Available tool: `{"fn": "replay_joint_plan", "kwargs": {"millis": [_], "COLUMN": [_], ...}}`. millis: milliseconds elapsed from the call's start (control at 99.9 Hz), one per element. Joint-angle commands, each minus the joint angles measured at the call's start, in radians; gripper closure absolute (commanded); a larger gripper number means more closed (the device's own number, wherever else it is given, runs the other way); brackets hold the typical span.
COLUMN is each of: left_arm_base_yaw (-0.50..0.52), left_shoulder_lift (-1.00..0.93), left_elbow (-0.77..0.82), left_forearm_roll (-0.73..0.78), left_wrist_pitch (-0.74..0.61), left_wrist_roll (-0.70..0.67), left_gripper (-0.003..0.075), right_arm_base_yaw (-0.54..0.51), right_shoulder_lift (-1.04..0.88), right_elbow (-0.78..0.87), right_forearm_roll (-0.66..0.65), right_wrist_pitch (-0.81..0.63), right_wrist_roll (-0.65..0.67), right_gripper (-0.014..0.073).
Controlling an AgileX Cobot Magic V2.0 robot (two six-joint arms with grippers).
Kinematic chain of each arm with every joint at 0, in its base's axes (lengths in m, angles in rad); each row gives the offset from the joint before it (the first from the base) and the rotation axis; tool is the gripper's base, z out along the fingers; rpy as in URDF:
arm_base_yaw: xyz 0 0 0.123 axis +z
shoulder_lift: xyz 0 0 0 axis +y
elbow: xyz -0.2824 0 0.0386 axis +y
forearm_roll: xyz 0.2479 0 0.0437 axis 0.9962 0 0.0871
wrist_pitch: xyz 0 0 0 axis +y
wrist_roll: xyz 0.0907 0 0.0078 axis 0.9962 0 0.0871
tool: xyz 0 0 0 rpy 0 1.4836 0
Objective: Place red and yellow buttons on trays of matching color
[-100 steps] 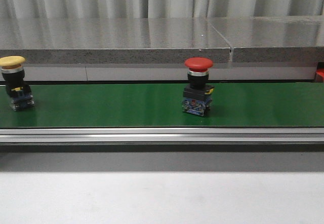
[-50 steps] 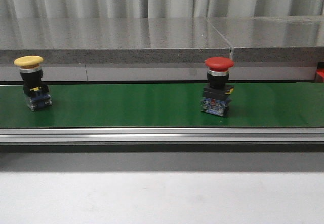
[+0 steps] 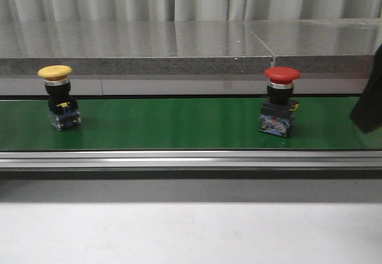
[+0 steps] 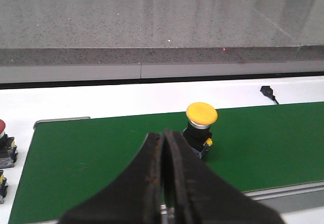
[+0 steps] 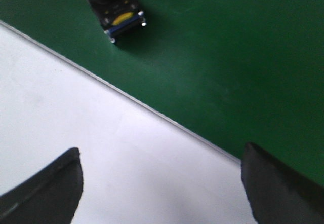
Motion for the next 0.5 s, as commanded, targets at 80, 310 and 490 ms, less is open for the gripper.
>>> {"fn": "replay_joint_plan", "kwargs": {"millis": [80,310,490], "left_arm_base_yaw": [-0.007,-0.007,-0.007], "left_shoulder_lift": [0.002,0.002,0.002], "left_elbow": [-0.027,-0.027,-0.027], "left_forearm_roll": [-0.036,-0.036,-0.036], "left_wrist_pitch": [-0.051,-0.051,-0.051], "left_wrist_roll": [-0.003,-0.003,-0.003], "left_gripper": [0.0739,0.0739,0.0739], "right_arm_base_yaw": [0.064,0.071,0.071], "right_shoulder_lift": [0.084,0.185,0.263], "right_elbow": [-0.100,-0.232,-0.317], "right_forearm_roll": [0.022,0.014,-0.022], "right_wrist_pitch": [-0.058,-0.065,-0.066], "right_wrist_roll": [-0.015,-0.015,-0.015], "right_gripper": [-0.0036,-0.0036,-0.0028]}}
